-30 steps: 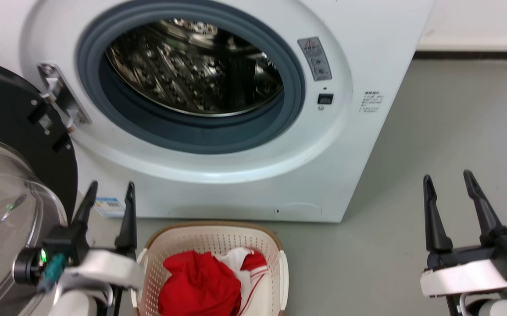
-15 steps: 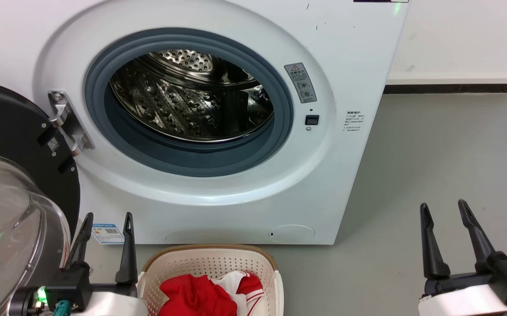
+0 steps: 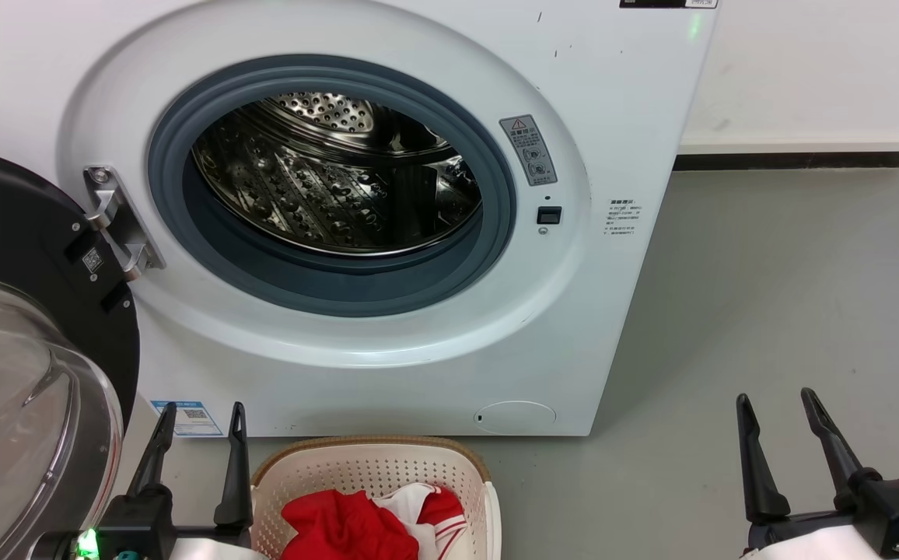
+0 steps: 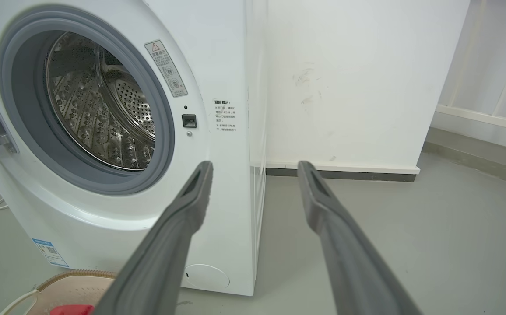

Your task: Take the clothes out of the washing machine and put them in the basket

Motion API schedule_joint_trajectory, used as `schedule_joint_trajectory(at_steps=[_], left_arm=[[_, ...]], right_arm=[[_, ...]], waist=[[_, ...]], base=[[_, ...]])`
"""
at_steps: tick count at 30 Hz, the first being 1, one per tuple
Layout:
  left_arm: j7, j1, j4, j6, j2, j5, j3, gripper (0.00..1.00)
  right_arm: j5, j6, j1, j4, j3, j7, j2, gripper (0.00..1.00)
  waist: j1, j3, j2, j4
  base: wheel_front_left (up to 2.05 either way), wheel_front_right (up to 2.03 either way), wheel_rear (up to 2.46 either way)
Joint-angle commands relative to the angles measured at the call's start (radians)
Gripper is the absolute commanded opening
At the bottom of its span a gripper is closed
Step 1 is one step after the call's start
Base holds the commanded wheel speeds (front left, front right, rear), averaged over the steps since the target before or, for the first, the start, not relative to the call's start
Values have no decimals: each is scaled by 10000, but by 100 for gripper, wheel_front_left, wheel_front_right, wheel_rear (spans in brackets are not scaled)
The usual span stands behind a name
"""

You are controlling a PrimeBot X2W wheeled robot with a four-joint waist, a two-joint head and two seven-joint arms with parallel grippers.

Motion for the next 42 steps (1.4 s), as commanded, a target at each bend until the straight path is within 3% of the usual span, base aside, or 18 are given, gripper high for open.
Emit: schedule_joint_trajectory(at_steps=[1,23,24,28,42], left_arm=[[-24,-29,26,-27,-53,73,31,100],[-24,-266,378,-193,-224,79,198,100],[2,-148,378,-190,-220,85,180,0],[117,-104,731,-199,-267,-114,200,0],[815,-503,1015,-344,-324,-3020,317,0]], right_arm=[[-75,-7,14,34,-18,-18,-3,100],[-224,-7,-175,40,-159,-19,-3,100],[-188,0,-63,76,-155,0,0,0],[-14,2,41,315,-114,15,19,0],[3111,1,-403,663,-42,568,-151,0]], waist=[[0,6,-1,-8],[0,29,-1,-81],[1,30,-1,-83],[2,33,-1,-78],[2,39,-1,-45]], base=[[0,0,0],[0,0,0],[0,0,0],[0,0,0],[0,0,0]])
